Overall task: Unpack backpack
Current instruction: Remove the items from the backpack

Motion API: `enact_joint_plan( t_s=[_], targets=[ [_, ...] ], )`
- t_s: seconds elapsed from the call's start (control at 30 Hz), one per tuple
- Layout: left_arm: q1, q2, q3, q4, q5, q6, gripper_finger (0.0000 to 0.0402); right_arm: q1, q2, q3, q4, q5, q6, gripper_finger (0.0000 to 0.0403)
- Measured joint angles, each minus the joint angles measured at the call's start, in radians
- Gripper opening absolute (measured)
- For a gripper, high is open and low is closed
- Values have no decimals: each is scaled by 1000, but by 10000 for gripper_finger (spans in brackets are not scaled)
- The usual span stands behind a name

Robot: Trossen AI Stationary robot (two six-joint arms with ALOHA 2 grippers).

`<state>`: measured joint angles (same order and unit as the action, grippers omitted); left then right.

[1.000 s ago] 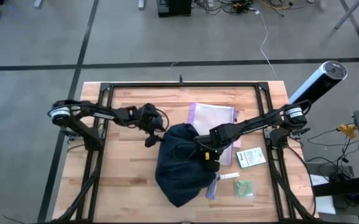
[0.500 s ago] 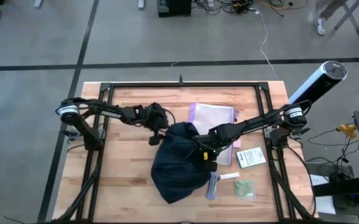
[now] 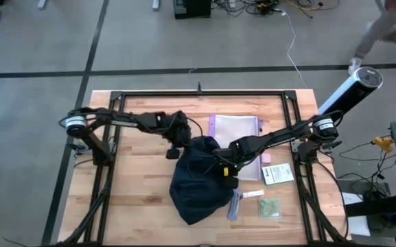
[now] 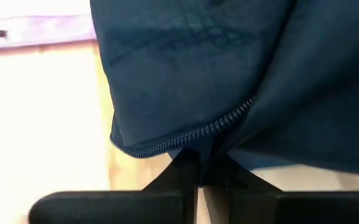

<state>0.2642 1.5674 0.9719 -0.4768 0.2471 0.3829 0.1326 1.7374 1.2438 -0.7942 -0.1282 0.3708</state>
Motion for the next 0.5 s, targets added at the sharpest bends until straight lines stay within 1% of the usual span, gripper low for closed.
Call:
enact_joint_plan(
  t_s=[0.17, 0.3, 0.4, 0.5],
  targets=[
    [0, -175, 108, -253, -63, 8, 0, 0, 0, 100, -1, 69, -90, 0],
    [0, -287, 237, -369, -110, -25, 0, 0, 0, 219, 1, 157, -232, 0],
    [0, -314, 349, -417, -114, -75, 0, -5, -2, 296, 12, 220, -327, 0],
    [-6, -305, 417, -444, -131, -86, 0, -19, -3, 340, 31, 235, -366, 0]
  ],
)
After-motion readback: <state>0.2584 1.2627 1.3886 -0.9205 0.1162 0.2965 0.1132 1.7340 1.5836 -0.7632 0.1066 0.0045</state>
